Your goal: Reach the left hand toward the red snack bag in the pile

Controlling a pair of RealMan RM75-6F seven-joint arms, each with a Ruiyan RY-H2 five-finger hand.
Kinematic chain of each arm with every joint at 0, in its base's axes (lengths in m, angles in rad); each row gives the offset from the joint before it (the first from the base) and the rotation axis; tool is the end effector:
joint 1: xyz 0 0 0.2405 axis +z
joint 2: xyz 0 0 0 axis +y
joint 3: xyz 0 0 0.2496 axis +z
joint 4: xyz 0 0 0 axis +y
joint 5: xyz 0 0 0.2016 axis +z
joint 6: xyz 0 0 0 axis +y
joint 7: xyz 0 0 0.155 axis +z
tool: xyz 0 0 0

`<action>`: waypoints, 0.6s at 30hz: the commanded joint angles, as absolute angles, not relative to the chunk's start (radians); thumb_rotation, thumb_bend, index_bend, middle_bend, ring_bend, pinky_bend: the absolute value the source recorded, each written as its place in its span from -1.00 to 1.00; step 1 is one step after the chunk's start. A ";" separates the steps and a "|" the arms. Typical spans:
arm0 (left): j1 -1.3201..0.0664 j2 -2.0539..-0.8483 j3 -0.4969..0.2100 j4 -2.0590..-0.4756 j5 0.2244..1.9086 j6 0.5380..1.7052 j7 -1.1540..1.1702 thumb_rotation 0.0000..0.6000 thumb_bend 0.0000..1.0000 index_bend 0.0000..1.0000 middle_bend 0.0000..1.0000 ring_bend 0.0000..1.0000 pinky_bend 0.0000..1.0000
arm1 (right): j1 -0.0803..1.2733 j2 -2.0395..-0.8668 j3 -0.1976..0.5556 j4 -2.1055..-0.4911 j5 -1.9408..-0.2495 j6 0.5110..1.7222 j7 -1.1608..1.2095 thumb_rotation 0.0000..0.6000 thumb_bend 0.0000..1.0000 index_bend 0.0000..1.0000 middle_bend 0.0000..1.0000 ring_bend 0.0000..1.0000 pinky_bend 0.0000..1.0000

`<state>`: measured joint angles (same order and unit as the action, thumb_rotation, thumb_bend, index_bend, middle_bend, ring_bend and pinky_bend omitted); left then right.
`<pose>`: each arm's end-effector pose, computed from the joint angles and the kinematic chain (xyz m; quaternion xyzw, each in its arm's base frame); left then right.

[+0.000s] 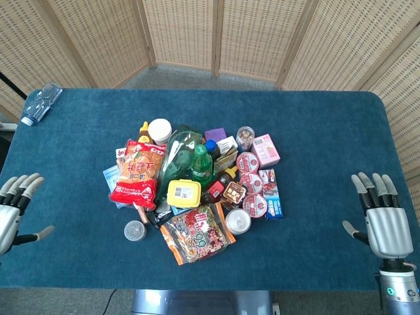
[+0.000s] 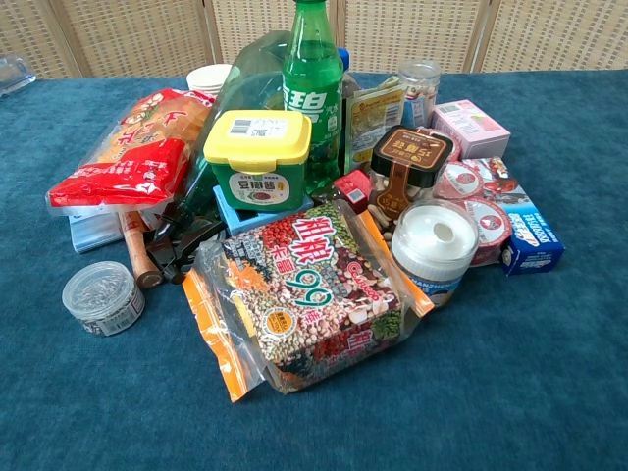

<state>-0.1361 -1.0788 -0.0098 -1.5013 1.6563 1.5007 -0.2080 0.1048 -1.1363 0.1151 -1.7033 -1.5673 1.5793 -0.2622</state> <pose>-0.2971 0.1983 0.1729 -0.6424 -0.3679 -0.4309 0.5160 -0.2584 -0.2049 0.1719 0.6064 -0.2750 0.4079 0.6247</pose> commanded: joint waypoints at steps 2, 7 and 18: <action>-0.180 -1.059 0.001 -1.504 1.697 1.461 -0.205 0.94 -1.00 -1.00 -1.00 -1.00 -1.00 | 0.103 -1.136 0.116 -1.705 -1.565 1.582 -0.260 1.00 -1.00 -1.00 -1.00 -1.00 -1.00; -0.248 -1.044 -0.036 -1.513 1.689 1.404 -0.194 0.95 -1.00 -1.00 -1.00 -1.00 -1.00 | 0.101 -1.135 0.116 -1.707 -1.561 1.580 -0.260 1.00 -1.00 -1.00 -1.00 -1.00 -1.00; -0.446 -1.071 -0.063 -1.345 1.784 1.268 -0.173 0.94 -1.00 -1.00 -1.00 -1.00 -1.00 | 0.099 -1.130 0.125 -1.716 -1.556 1.591 -0.261 1.00 -1.00 -1.00 -1.00 -1.00 -1.00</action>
<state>-0.4061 -1.0513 -0.0670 -1.4051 1.7464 1.2868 -0.1613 0.0991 -1.1301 0.1241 -1.7161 -1.5567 1.5901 -0.2616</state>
